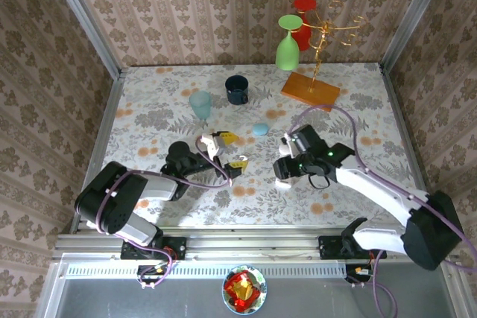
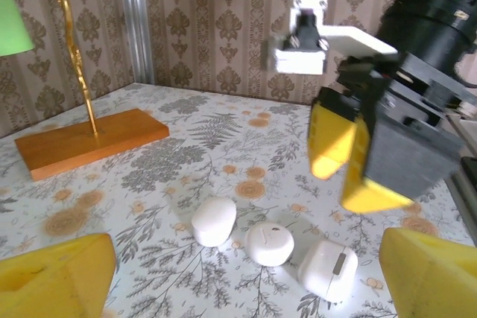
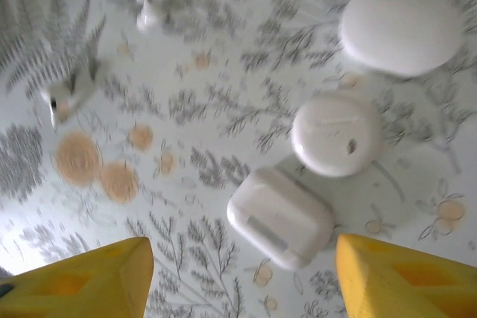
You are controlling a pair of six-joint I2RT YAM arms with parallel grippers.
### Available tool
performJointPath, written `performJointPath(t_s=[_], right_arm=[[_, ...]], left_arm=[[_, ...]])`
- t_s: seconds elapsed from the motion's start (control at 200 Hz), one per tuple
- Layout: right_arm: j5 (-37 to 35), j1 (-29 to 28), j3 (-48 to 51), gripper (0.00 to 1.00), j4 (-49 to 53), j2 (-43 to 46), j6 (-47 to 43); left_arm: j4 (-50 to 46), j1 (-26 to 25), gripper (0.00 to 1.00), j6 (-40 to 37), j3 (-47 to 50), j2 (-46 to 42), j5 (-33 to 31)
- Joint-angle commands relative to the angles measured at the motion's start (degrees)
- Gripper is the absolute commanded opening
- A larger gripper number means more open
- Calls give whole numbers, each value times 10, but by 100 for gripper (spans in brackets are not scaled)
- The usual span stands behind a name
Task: Insert the wireless bluetooth earbuds into the charging case
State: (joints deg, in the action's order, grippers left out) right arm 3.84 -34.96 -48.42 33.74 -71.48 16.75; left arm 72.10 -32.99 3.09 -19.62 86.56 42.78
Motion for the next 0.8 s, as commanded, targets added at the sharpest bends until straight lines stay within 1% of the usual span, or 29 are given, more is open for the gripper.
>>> performJointPath(t_s=[0.0,0.075,0.225,0.3,0.325,0.37,0.405,0.51,0.665,0.795], right_arm=[[-61,-29,-40,67,104,-50,-18],[-84,-40,-45,67,106,-78,-15],[-99,-43,-56,68,91,-126,-19],[-104,-42,-57,71,76,-144,-26],[-102,-42,-57,72,69,-149,-30],[-94,-42,-57,78,56,-158,-40],[-89,-42,-57,79,47,-164,-43],[-72,-42,-59,79,32,-186,-53],[-43,-43,-72,79,35,-222,-61],[-31,-46,-73,76,37,-221,-58]], left_arm=[[13,14,92,-12,17,-9,-4],[13,20,93,-12,26,-20,-6],[12,24,93,-12,36,-26,-2],[12,25,93,-16,39,-27,-2],[12,26,93,-17,41,-28,-2],[13,27,93,-18,42,-31,-2],[12,28,93,-18,45,-36,0],[11,34,92,-18,56,-52,-2],[3,42,92,-20,67,-67,0],[2,47,92,-18,68,-71,3]])
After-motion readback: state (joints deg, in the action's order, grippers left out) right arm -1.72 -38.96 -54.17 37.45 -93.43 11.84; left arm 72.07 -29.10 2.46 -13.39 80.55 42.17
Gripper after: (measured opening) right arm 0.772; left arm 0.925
